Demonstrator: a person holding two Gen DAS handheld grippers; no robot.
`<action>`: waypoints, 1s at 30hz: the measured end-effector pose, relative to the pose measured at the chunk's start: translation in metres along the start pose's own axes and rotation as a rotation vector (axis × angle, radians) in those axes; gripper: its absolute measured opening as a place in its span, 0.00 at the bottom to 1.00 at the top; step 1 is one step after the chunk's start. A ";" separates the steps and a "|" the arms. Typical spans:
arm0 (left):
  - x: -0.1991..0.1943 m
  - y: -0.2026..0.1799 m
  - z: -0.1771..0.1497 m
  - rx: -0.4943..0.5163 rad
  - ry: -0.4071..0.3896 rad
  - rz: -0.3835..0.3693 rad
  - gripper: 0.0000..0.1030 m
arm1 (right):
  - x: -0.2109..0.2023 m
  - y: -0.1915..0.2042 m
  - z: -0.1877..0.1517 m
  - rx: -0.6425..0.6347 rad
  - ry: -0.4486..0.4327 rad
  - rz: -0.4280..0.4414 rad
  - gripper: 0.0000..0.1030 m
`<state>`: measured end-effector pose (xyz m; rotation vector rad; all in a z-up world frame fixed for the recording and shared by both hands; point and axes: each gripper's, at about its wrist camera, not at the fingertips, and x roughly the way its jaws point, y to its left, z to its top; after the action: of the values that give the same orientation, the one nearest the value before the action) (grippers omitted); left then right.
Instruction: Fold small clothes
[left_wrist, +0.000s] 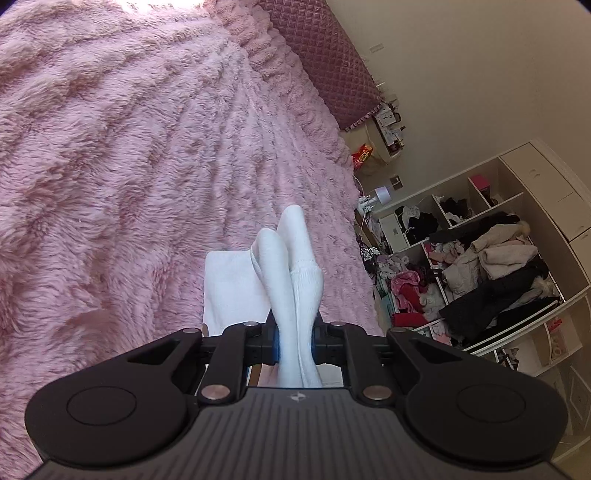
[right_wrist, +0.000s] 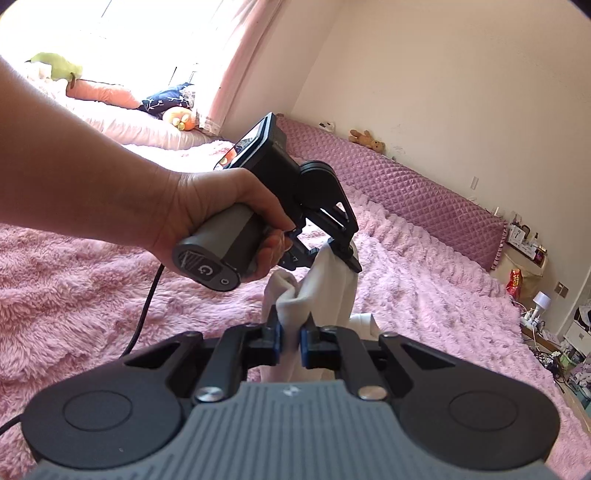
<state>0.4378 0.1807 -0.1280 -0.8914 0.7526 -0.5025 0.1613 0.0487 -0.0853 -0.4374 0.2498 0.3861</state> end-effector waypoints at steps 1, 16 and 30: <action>0.006 -0.009 -0.003 0.013 0.002 0.000 0.14 | -0.004 -0.010 -0.001 0.020 -0.005 -0.017 0.03; 0.099 -0.100 -0.039 0.098 0.105 -0.012 0.14 | -0.050 -0.127 -0.027 0.228 0.000 -0.206 0.03; 0.172 -0.141 -0.087 0.151 0.164 0.018 0.14 | -0.070 -0.209 -0.080 0.387 0.054 -0.330 0.03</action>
<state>0.4699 -0.0548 -0.1094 -0.7084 0.8589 -0.6134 0.1724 -0.1842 -0.0579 -0.1032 0.2922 -0.0015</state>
